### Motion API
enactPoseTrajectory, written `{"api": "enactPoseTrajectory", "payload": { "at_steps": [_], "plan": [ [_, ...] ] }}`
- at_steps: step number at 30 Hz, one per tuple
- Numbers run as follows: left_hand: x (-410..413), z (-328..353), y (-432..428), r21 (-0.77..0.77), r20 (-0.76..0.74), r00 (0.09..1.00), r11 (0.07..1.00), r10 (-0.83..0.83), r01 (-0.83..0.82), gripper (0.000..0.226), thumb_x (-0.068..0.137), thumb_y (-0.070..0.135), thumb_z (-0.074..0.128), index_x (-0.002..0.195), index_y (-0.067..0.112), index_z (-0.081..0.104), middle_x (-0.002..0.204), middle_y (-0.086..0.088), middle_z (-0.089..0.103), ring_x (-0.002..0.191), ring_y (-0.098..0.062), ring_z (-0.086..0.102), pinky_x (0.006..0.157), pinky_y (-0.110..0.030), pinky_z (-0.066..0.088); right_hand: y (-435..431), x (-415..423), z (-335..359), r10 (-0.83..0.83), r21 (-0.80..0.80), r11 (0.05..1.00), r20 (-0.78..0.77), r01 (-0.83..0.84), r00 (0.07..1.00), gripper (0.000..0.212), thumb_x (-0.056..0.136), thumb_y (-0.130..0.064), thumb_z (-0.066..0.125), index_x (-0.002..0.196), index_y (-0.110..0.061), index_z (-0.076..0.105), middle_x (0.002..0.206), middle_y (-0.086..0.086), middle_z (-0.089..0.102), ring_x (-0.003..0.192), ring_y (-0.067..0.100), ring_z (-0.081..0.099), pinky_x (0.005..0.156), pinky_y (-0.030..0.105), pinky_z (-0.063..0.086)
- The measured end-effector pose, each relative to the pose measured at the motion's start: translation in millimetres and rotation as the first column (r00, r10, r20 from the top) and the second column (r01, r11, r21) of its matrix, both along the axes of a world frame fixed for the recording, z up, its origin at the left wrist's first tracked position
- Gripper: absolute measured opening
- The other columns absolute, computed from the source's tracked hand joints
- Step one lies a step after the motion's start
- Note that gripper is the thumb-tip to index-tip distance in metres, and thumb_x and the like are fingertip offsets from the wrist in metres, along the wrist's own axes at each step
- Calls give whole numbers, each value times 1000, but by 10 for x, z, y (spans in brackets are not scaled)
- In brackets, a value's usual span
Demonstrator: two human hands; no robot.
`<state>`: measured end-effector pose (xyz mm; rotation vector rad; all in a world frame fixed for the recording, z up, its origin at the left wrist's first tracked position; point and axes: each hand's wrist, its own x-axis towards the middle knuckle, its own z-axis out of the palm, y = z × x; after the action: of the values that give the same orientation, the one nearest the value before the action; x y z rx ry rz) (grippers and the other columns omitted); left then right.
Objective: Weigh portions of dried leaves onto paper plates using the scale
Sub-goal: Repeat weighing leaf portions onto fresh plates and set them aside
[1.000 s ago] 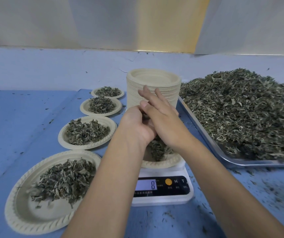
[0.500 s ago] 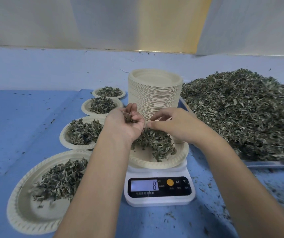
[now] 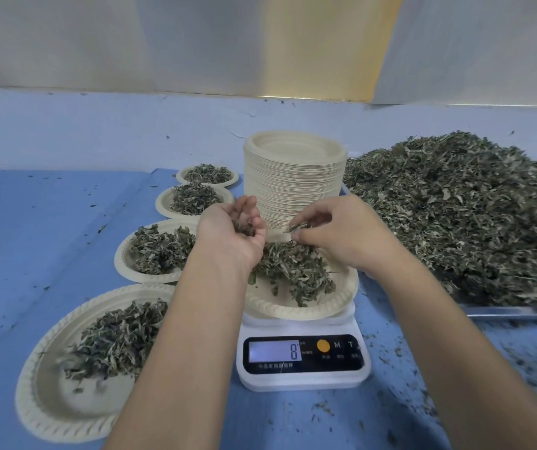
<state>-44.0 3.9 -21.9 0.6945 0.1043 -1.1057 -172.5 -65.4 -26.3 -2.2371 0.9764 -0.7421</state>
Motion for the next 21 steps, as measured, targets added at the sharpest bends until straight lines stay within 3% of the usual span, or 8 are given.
{"api": "enactPoseTrajectory", "payload": {
  "at_steps": [4,8,10,12,14,17,19,21],
  "plan": [
    [-20,-5,10,-6,0,1000,1000,23,-23,32,100,15,35,85,1,59,82,-11,63,73,-18,60,64,-23,51,19,-5,50,3,118,992,308,-41,952,14,75,-13,78,79,-25,73,75,4,71,71,12,63,76,31,54],
    [-87,-11,-11,-27,51,997,998,-52,53,36,102,20,33,92,-3,60,86,-16,63,77,-23,61,66,-29,52,77,62,87,5,142,985,551,-100,835,16,77,-5,75,82,-20,72,69,-6,67,66,2,61,69,17,51],
    [-156,5,-32,-26,76,993,995,-92,94,37,102,21,32,89,-2,58,76,-15,61,65,-21,60,67,-30,51,132,112,90,12,150,980,620,-134,784,17,78,-3,74,85,-18,72,71,-6,68,67,4,61,68,17,52],
    [-233,26,-53,-33,77,989,991,-127,130,35,101,21,32,84,1,55,68,-12,60,53,-20,58,64,-31,52,183,157,75,17,147,978,644,-146,765,18,78,-2,74,86,-18,71,72,-2,68,65,7,61,65,22,52],
    [-299,46,-59,-46,47,984,984,-171,173,28,100,22,35,91,4,53,85,-12,60,64,-22,58,68,-33,55,214,188,49,16,119,986,627,-117,779,19,78,-4,75,86,-21,72,70,-6,68,63,6,60,62,24,51],
    [-323,62,-50,-80,-8,980,977,-199,198,23,100,25,38,101,7,52,110,-15,57,87,-25,60,80,-41,52,211,202,7,12,-1,1000,542,-14,840,21,77,-7,76,88,-24,72,72,-15,67,64,-5,57,66,15,46],
    [-302,75,-40,-103,-8,980,975,-197,195,26,102,26,35,107,6,51,119,-16,56,105,-29,61,75,-42,52,204,193,-5,15,-76,997,475,25,880,19,77,-10,76,91,-24,73,80,-15,68,69,-5,57,68,10,46],
    [-285,91,-31,-116,9,981,975,-192,192,27,102,24,33,105,4,52,112,-16,57,98,-31,63,61,-39,55,210,185,-10,33,-143,989,389,25,921,18,78,-14,76,94,-23,74,83,-15,68,73,-4,59,70,10,46]
  ]
}}
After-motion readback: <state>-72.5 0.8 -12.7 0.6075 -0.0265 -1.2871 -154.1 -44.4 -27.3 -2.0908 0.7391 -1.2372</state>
